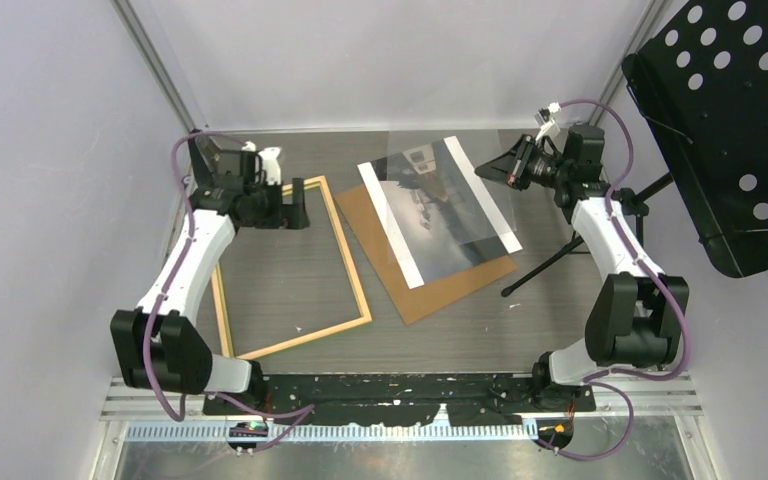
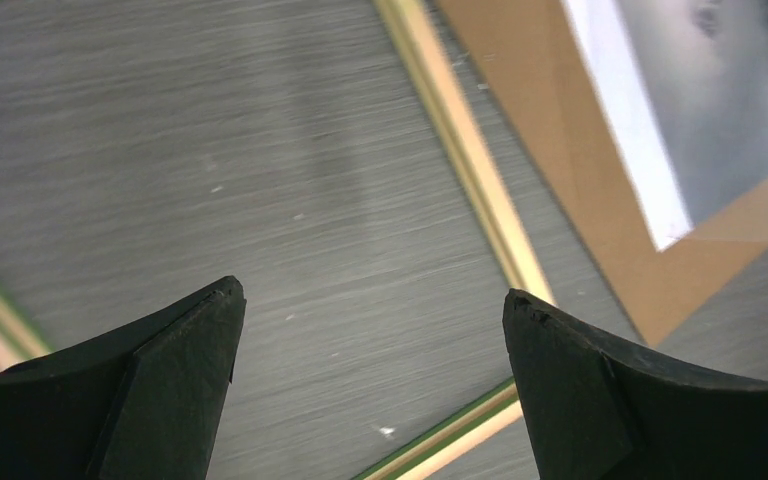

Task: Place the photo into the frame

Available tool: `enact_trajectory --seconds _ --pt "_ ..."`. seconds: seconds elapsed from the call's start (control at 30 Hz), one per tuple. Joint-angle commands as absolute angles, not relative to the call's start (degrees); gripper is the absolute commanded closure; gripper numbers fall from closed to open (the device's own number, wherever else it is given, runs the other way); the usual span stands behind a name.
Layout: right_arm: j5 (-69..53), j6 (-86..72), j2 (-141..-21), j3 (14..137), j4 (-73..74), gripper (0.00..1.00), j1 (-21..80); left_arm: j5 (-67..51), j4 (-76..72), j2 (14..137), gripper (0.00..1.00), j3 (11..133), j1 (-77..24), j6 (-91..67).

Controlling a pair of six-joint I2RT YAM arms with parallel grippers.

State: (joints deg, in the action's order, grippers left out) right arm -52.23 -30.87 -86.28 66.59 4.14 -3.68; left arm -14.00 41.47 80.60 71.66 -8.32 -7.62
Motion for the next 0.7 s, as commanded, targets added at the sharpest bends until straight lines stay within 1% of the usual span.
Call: enact_trajectory --seconds 0.0,0.17,0.33,0.5,0.67 --pt "-55.72 -36.47 -80.56 65.73 -4.43 0.95 -1.67 -9.00 45.39 75.22 0.01 68.40 -2.46 -1.99" --pt "-56.56 -40.35 -77.97 63.91 -7.98 0.95 -0.08 -6.39 48.59 71.95 0.01 65.67 6.16 2.81" --pt "-56.65 -45.43 -76.62 60.13 -16.08 0.95 5.18 -6.27 51.34 70.95 0.01 64.10 13.90 6.66" --pt "-55.57 -49.86 -76.21 56.81 -23.44 0.95 9.90 -5.92 52.24 72.49 0.01 62.16 17.90 8.69" --pt "-53.97 -53.80 -75.67 52.27 -32.72 0.95 13.24 -4.58 51.81 77.17 0.01 62.00 20.23 9.89"
